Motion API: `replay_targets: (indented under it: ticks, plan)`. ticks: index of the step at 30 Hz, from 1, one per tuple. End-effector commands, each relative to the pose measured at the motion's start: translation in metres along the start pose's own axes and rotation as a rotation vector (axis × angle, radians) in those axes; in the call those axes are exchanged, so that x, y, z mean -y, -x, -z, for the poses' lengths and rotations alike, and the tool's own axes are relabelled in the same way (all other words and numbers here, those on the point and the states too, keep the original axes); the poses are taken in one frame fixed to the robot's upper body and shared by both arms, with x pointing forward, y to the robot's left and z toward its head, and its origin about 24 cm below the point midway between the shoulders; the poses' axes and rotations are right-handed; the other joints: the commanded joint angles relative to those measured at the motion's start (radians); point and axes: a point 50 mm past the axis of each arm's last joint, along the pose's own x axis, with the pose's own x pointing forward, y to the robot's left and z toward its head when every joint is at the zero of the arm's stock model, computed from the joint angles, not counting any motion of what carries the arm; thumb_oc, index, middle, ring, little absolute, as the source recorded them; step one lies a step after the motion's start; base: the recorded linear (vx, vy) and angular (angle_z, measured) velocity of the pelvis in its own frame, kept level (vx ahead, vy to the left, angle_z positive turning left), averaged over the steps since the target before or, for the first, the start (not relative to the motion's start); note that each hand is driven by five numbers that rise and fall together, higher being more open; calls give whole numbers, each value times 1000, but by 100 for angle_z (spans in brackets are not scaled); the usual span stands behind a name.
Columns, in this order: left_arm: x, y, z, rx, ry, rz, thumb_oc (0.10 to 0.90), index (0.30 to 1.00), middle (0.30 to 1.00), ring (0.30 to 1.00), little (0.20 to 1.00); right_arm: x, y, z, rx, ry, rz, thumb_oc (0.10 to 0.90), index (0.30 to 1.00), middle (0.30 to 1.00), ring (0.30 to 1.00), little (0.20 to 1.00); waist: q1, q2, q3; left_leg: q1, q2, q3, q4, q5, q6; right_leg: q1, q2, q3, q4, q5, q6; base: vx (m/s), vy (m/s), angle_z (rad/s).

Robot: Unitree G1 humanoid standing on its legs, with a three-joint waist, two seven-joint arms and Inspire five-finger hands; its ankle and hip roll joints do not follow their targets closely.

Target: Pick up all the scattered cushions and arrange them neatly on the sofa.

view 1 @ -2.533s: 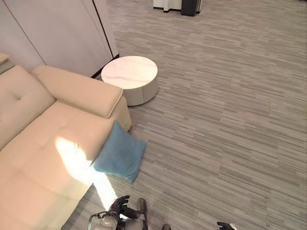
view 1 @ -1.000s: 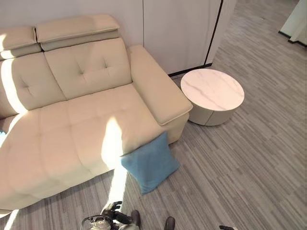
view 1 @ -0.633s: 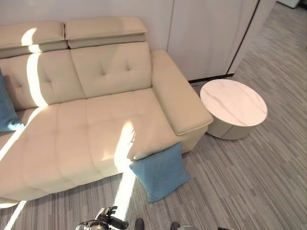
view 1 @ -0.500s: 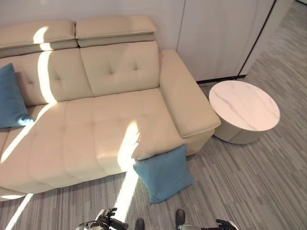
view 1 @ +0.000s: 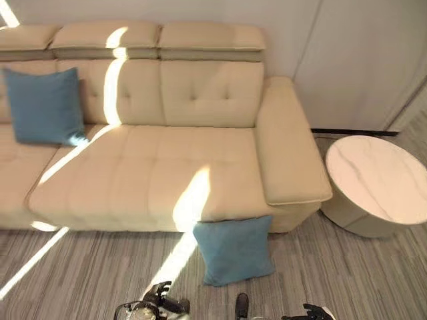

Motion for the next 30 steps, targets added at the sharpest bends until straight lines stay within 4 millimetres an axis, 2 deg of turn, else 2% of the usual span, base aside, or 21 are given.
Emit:
replay_targets:
  ticks: [1, 2, 3, 5, 7, 8, 11, 13, 14, 16, 18, 19, 21, 22, 26, 28, 30]
  plan:
    - [-3, 3, 13, -22, -19, -7, 800, 900, 900, 900, 900, 15, 0, 6, -4, 6, 40, 800, 900, 900, 900, 900, 0, -31, -5, 24, 1, 95, 120, -162, 70, 37, -41, 23, 70, -109, 93, 56, -63, 11]
    - [-2, 5, 20, -40, -35, -1, 800, 900, 900, 900, 900, 14, 1, 10, -16, 12, 32, 800, 900, 900, 900, 900, 0, -30, -17, 36, -64, 98, 82, -189, 92, 44, -28, 25, 60, -106, 92, 48, -42, -8]
    - [-2, 5, 20, -40, -35, -1, 800, 900, 900, 900, 900, 14, 1, 11, -16, 12, 32, 800, 900, 900, 900, 900, 0, -30, -15, 40, -65, 99, 80, -189, 93, 48, -28, 25, 60, -106, 93, 73, -44, -8]
    - [-2, 5, 21, -43, -43, 2, 800, 900, 900, 900, 900, 12, 2, 13, -22, 15, 27, 800, 900, 900, 900, 900, -2, -24, -26, 48, -104, 123, 35, -185, 108, 52, -14, 22, 55, -106, 96, 66, 6, 14]
    - [-2, 5, 21, -44, -45, 2, 800, 900, 900, 900, 900, 10, 2, 13, -25, 21, 22, 800, 900, 900, 900, 900, -2, -17, -33, 69, -108, 149, -20, -177, 118, 54, 2, 24, 53, -109, 98, 78, 50, 21]
    - [-4, 5, 21, -43, -41, -5, 800, 900, 900, 900, 900, 9, 2, 12, -21, 27, 19, 800, 900, 900, 900, 900, 5, -20, -34, 71, -119, 127, -24, -177, 120, 47, 6, 27, 59, -108, 100, 87, 70, 16]
    - [-9, 5, 21, -41, -28, -22, 800, 900, 900, 900, 900, 5, 2, 10, -8, 30, 8, 800, 900, 900, 900, 900, 12, -33, -32, 73, -108, 132, -32, -176, 124, 38, -2, 2, 107, -124, 110, 50, 52, 6]
    - [-17, 5, 19, -37, -20, -41, 800, 900, 900, 900, 900, 2, 1, 5, 11, 40, -3, 800, 900, 900, 900, 900, 26, -42, -19, 71, -100, 134, -25, -182, 135, 11, -19, -15, 183, -136, 122, -9, 34, -23]
    - [-23, 4, 16, -31, -25, -62, 800, 900, 900, 900, 900, 1, 0, -2, 30, 44, -8, 800, 900, 900, 900, 900, 27, -45, 1, 65, -94, 128, -14, -184, 143, -43, -33, -11, 279, -134, 141, -34, 23, -29]
    - [-26, 4, 15, -31, -34, -71, 800, 900, 900, 900, 900, 0, 0, -4, 38, 39, -10, 800, 900, 900, 900, 900, 21, -44, 8, 65, -91, 115, -12, -189, 146, -75, -38, 18, 326, -135, 155, 6, -11, -7]
    - [-26, 4, 16, -32, -37, -70, 800, 900, 900, 900, 900, 0, 0, -4, 39, 36, -7, 800, 900, 900, 900, 900, 19, -43, 7, 70, -91, 110, -15, -190, 146, -74, -42, 30, 317, -132, 153, 65, -47, 11]
    - [-25, 4, 18, -40, -43, -64, 800, 900, 900, 900, 900, 3, 0, -3, 36, 34, 2, 800, 900, 900, 900, 900, 20, -38, -2, 89, -82, 110, -37, -193, 143, -63, -66, 28, 269, -115, 147, 68, -54, 12]
    - [-23, 4, 20, -44, -46, -59, 800, 900, 900, 900, 900, 4, 0, -2, 31, 34, 6, 800, 900, 900, 900, 900, 20, -34, -5, 106, -77, 110, -50, -195, 140, -58, -79, 22, 242, -99, 145, 129, -103, 7]
    - [-21, 5, 21, -48, -54, -53, 800, 900, 900, 900, 900, 5, 0, -2, 26, 39, 7, 800, 900, 900, 900, 900, 14, -33, -9, 130, -75, 102, -56, -204, 137, -80, -106, 18, 189, -58, 153, 146, -116, 8]
    - [-21, 5, 23, -54, -53, -59, 800, 900, 900, 900, 900, 5, 0, -4, 29, 58, 3, 800, 900, 900, 900, 900, -1, -31, 1, 176, -70, 84, -49, -223, 127, -107, -124, 39, 141, -15, 178, 136, -141, 12]
    - [-23, 5, 23, -51, -50, -66, 800, 900, 900, 900, 900, 6, 0, -5, 36, 62, 3, 800, 900, 900, 900, 900, 0, -36, -2, 185, -70, 83, -47, -230, 122, -94, -126, 36, 135, -12, 179, 93, -163, -2]
    - [-24, 6, 25, -56, -47, -69, 800, 900, 900, 900, 900, 5, 0, -4, 37, 71, 1, 800, 900, 900, 900, 900, 8, -42, -12, 202, -60, 93, -48, -238, 111, -64, -136, 1, 114, -7, 181, 97, -231, -2]
